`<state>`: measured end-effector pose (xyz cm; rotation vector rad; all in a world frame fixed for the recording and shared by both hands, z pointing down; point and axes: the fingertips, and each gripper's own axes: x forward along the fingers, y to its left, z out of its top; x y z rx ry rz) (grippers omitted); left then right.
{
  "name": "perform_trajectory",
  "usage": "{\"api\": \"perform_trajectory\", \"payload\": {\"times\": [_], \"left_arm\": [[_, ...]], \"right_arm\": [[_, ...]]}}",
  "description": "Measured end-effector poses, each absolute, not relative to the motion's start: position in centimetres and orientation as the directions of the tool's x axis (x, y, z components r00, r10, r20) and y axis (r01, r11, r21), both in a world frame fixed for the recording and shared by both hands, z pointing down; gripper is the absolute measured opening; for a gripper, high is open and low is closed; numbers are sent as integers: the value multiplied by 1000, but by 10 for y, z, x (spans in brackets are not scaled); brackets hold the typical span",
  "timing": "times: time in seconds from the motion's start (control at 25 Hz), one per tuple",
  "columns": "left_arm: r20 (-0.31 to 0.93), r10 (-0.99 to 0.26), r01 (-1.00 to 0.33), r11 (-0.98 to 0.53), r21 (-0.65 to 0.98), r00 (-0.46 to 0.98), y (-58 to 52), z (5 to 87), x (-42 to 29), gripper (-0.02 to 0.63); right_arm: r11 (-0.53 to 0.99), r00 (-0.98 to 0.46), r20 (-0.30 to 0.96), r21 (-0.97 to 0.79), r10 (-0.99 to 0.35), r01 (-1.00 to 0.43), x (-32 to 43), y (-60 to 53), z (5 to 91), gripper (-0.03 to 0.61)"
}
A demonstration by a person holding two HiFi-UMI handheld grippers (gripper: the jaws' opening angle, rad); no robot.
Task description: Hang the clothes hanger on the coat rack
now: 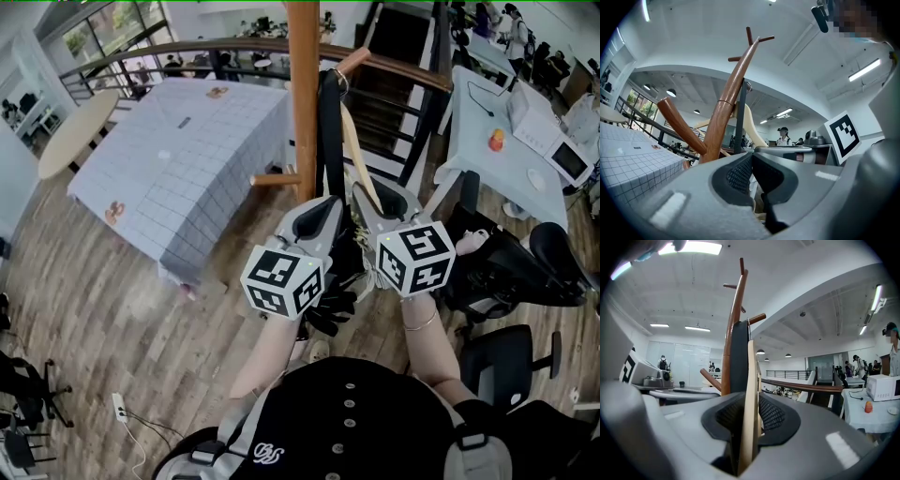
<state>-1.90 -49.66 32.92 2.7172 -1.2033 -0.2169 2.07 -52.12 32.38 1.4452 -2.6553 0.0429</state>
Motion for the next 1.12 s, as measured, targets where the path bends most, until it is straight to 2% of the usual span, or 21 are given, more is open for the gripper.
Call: {"api": "perform_trajectory", "payload": {"times": [0.64,1.12], "left_arm": [[-70,-746,-723,-661,201,662,-453,324,3,-2],[-94,-726,-700,-683,208,681,-400,332,22,-2]], "right_arm": [[619,-618,46,9,-785,-785,31,-456,300,153],[665,-658,-145,-3,-739,-747,51,-390,276,142]]}}
